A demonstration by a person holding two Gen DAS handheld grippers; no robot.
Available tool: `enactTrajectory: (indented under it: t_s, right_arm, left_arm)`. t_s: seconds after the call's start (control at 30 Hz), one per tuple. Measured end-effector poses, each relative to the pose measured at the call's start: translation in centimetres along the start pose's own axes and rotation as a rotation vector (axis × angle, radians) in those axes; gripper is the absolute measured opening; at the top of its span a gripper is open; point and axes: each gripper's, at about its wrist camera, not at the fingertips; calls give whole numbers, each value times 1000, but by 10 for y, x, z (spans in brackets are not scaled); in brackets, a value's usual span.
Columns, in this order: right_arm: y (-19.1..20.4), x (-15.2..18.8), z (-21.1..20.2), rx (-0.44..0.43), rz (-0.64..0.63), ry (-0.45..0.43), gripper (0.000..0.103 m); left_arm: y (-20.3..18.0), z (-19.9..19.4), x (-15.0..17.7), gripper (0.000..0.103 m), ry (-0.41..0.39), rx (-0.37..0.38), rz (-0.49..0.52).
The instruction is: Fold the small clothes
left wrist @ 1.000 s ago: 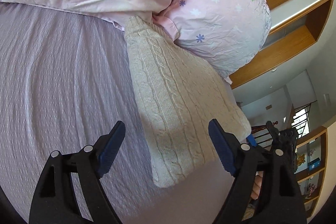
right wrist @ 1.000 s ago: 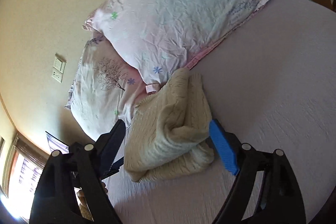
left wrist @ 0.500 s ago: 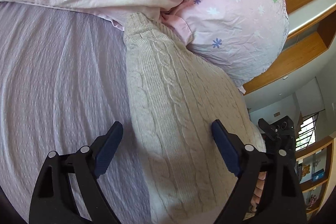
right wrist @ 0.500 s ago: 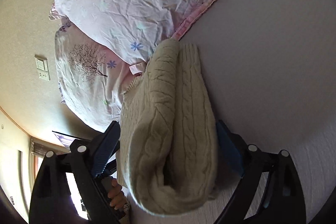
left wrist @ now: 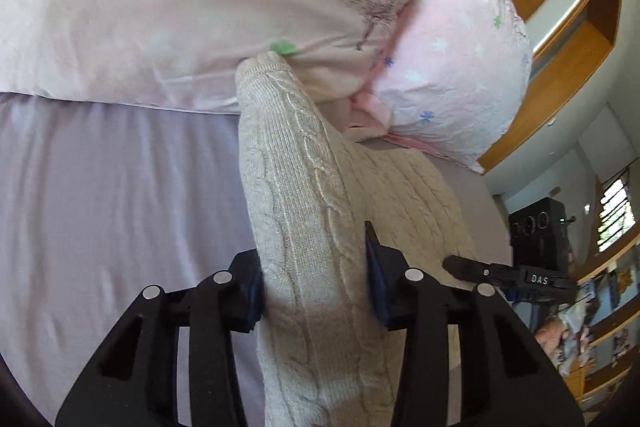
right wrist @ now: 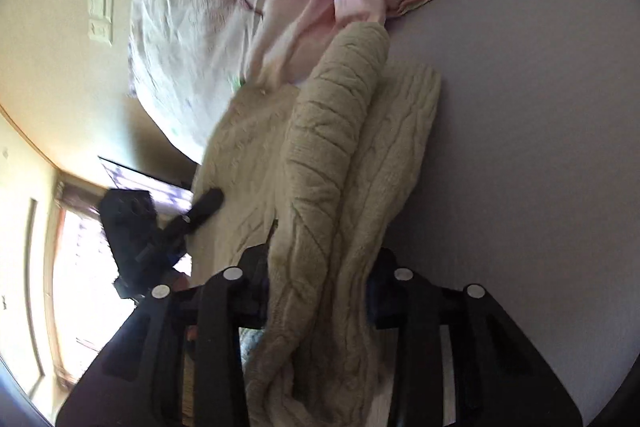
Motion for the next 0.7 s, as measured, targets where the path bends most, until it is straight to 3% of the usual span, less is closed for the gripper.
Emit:
enactTrajectory:
  t_s: [0.07, 0.13, 0.23, 0.27, 0.3, 0.33, 0.47, 0.57, 0.63, 0.67, 0.7]
  right_arm:
    - [7, 4, -21, 40, -17, -117, 50]
    - [11, 7, -47, 34, -23, -243, 61]
    - [20, 7, -53, 34, -47, -235, 62]
    - [23, 7, -47, 57, -55, -210, 55]
    - [27, 7, -34, 94, -71, -168, 29]
    - [27, 6, -22, 130, -75, -127, 11]
    - [-5, 14, -32, 169, 69, -213, 10]
    - [-4, 24, -38, 157, 46, -227, 11]
    - [5, 36, -50, 171, -12, -258, 22]
    - [9, 45, -59, 180, -35, -278, 46]
    - [13, 55, -69, 180, -59, -303, 84]
  left_arm:
    - [8, -16, 7, 45, -13, -19, -21]
    - [0, -37, 13, 45, -79, -5, 24]
    - [-26, -54, 27, 51, -113, 86, 80]
    - [-37, -53, 32, 56, -116, 96, 109]
    - [-50, -49, 37, 58, -112, 95, 148]
    - [-62, -42, 41, 59, -98, 87, 187]
    - [-71, -15, 59, 59, -12, 72, 212]
    - [-64, -10, 72, 58, 3, 68, 197]
    - [-62, -23, 79, 59, -31, 67, 193]
    - [-59, -32, 83, 61, -49, 56, 181]
    - [-57, -40, 87, 69, -68, 35, 168]
Point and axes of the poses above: each gripper's, at about its wrist camera, not at the fingertips, and z roughly the way its jaws point, y to its left, x to its underside, and after that the axes turned 1 degree about x, right-handed
